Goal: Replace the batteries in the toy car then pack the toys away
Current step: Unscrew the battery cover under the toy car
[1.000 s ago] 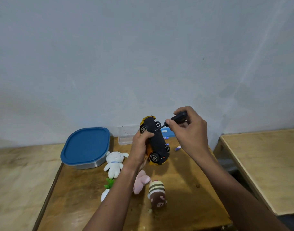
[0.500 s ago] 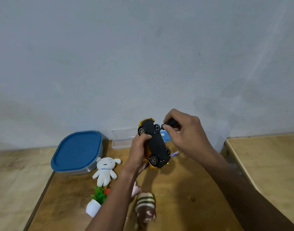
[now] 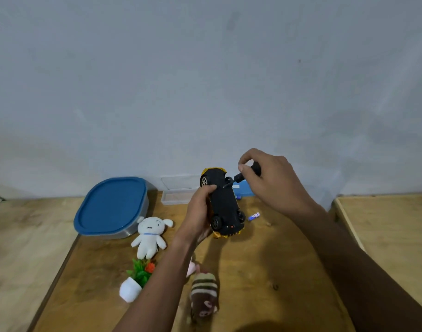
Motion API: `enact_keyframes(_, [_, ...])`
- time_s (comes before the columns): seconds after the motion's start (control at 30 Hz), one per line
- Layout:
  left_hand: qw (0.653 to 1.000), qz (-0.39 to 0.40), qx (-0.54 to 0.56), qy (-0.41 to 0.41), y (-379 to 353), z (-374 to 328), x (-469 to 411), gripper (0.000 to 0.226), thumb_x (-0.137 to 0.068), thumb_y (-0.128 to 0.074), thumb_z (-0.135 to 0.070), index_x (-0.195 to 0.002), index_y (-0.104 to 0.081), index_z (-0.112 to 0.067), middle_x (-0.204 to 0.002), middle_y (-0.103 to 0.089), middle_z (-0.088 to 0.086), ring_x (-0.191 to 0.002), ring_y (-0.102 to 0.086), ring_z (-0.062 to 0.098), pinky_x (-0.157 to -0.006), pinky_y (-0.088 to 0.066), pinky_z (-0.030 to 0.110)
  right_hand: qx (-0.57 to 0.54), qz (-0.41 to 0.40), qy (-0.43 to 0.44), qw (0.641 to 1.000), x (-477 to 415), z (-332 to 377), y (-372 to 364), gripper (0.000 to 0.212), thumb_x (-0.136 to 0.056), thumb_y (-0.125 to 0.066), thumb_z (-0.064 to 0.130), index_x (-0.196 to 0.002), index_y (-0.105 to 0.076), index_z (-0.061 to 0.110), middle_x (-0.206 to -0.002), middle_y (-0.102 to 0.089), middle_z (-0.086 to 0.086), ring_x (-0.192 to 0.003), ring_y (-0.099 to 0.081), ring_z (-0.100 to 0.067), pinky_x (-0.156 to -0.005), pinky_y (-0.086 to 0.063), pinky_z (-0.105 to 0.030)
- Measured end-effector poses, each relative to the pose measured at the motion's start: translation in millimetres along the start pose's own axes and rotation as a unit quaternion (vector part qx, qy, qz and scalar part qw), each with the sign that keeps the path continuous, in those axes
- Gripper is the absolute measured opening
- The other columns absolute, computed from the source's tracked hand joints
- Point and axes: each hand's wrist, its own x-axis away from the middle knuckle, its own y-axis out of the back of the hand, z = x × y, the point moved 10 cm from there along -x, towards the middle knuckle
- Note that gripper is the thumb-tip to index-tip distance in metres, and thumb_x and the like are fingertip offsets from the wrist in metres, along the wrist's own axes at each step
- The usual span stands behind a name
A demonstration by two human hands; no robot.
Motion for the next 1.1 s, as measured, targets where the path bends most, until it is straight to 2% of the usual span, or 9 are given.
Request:
enact_keyframes(0.1, [0.999,-0.030,0.026,0.024,6,6,-10,0.039,-0.099,-0.047,-0.029,-0.125,-0.058,-0.002,-0.103,-0.071,0.031,-0.102,-0.067,0.052,-0.099,-0.049,0.065,-0.026,0.037,-0.007,0.999,-1,-6,-9,0.015,-0.094,-0.054,0.023,-0.107,-0.053,0.031,-0.076,-0.058,0.012,-0.073,-0.058,-0.004,-0.068,-0.048,-0.030])
enact_keyframes(0.2, [0.997,-0.048,0.038,0.039,9,13,-17,0.051,-0.091,-0.058,-0.034,-0.132,-0.055,-0.004,-0.130,-0.058,0.036,-0.119,-0.054,0.061,-0.099,-0.042,0.074,0.030,0.050,-0.022,0.998,-1,-11,-13,0.012,-0.095,-0.049,0.029,-0.106,-0.051,0.031,-0.071,-0.054,0.014,-0.068,-0.053,-0.008,-0.065,-0.044,-0.033])
enact_keyframes(0.33, [0.997,-0.072,0.014,0.031,15,18,-24,0.050,-0.087,-0.059,-0.037,-0.125,-0.059,-0.005,-0.122,-0.065,0.032,-0.114,-0.060,0.056,-0.099,-0.044,0.072,0.137,0.020,-0.003,0.990,-5,-10,-9,0.024,-0.099,-0.042,0.051,-0.098,-0.054,0.031,-0.064,-0.059,0.010,-0.069,-0.055,-0.020,-0.061,-0.041,-0.032])
enact_keyframes(0.53, [0.998,-0.047,-0.023,0.017,3,18,-33,0.053,-0.078,-0.063,-0.044,-0.120,-0.060,-0.012,-0.121,-0.061,0.035,-0.110,-0.059,0.060,-0.096,-0.044,0.075,0.062,0.009,0.003,0.998,-7,-9,-4,0.021,-0.096,-0.055,0.030,-0.116,-0.049,0.028,-0.059,-0.049,0.016,-0.065,-0.058,-0.017,-0.061,-0.048,-0.036])
enact_keyframes(0.7, [0.997,-0.055,-0.052,-0.003,4,16,-36,0.047,-0.073,-0.060,-0.042,-0.114,-0.063,-0.019,-0.119,-0.064,0.030,-0.109,-0.063,0.055,-0.094,-0.047,0.074,0.037,0.024,-0.028,0.999,-6,-20,-8,0.024,-0.087,-0.058,0.024,-0.109,-0.055,0.032,-0.070,-0.057,0.020,-0.069,-0.055,-0.004,-0.066,-0.049,-0.035])
enact_keyframes(0.8, [0.996,-0.057,-0.060,-0.021,7,14,-36,0.047,-0.073,-0.058,-0.038,-0.112,-0.060,-0.012,-0.102,-0.064,0.027,-0.103,-0.064,0.055,-0.091,-0.045,0.076,0.077,0.007,-0.025,0.997,-3,-21,-7,0.007,-0.089,-0.057,0.036,-0.092,-0.062,0.031,-0.071,-0.062,0.017,-0.069,-0.056,-0.006,-0.065,-0.047,-0.030])
enact_keyframes(0.9, [0.996,-0.057,-0.061,-0.044,8,13,-35,0.041,-0.075,-0.055,-0.033,-0.108,-0.059,-0.009,-0.092,-0.065,0.018,-0.090,-0.064,0.046,-0.090,-0.047,0.076,0.130,-0.025,-0.010,0.991,0,-17,-7,0.034,-0.098,-0.043,0.053,-0.089,-0.063,0.027,-0.063,-0.064,0.010,-0.066,-0.059,-0.020,-0.059,-0.043,-0.031])
enact_keyframes(1.03, [0.995,-0.068,-0.062,-0.047,8,14,-31,0.046,-0.075,-0.055,-0.035,-0.113,-0.058,-0.011,-0.097,-0.066,0.019,-0.091,-0.065,0.040,-0.089,-0.048,0.074,0.098,-0.051,0.009,0.994,4,-12,-6,0.013,-0.098,-0.050,0.031,-0.106,-0.060,0.029,-0.051,-0.052,0.011,-0.059,-0.054,-0.021,-0.056,-0.037,-0.031])
enact_keyframes(1.1, [0.994,-0.074,-0.061,-0.046,8,15,-31,0.051,-0.072,-0.056,-0.038,-0.114,-0.059,-0.010,-0.101,-0.065,0.024,-0.096,-0.065,0.048,-0.089,-0.048,0.075,0.065,-0.044,0.014,0.997,6,-9,-6,0.021,-0.093,-0.055,0.026,-0.114,-0.055,0.028,-0.054,-0.048,0.013,-0.061,-0.057,-0.018,-0.057,-0.042,-0.033])
